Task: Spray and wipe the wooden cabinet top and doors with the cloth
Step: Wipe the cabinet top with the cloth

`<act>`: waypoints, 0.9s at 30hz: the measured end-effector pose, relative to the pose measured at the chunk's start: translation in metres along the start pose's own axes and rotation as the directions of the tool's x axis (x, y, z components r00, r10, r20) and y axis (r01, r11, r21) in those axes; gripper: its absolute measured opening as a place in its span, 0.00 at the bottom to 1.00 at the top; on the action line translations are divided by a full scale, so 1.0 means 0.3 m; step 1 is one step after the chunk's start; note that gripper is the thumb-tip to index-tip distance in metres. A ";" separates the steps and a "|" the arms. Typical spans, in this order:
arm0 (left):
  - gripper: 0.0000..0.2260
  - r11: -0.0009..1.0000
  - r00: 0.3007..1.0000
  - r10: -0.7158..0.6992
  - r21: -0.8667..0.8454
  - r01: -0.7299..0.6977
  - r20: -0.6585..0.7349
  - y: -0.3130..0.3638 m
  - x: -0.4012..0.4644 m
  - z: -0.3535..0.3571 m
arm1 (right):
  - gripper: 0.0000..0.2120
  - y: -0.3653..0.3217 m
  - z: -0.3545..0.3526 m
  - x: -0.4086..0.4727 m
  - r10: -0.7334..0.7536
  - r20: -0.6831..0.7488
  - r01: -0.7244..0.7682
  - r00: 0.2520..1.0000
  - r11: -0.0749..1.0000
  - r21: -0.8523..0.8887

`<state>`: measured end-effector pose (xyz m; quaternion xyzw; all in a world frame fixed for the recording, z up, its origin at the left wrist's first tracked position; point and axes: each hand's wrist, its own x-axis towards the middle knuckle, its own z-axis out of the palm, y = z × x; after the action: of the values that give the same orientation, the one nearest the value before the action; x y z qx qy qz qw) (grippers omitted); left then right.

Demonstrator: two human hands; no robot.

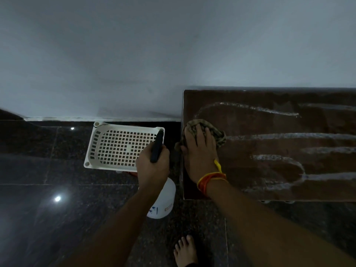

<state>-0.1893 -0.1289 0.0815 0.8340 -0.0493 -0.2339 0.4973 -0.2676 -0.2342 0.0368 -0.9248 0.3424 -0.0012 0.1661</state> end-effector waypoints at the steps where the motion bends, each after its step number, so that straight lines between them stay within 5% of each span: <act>1: 0.08 1.000 1.000 -0.002 0.003 0.002 -0.004 0.002 0.006 0.000 | 0.24 0.005 -0.003 0.008 -0.009 0.004 0.009 1.000 1.000 -0.005; 27: 0.09 0.999 0.998 -0.040 -0.025 0.041 0.053 0.024 0.128 0.023 | 0.25 0.011 -0.012 0.183 0.023 0.025 -0.021 0.999 0.998 -0.065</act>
<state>-0.1572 -0.1500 0.0718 0.8219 -0.0425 -0.2663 0.5018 -0.2280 -0.2725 0.0332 -0.9257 0.3504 0.0236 0.1403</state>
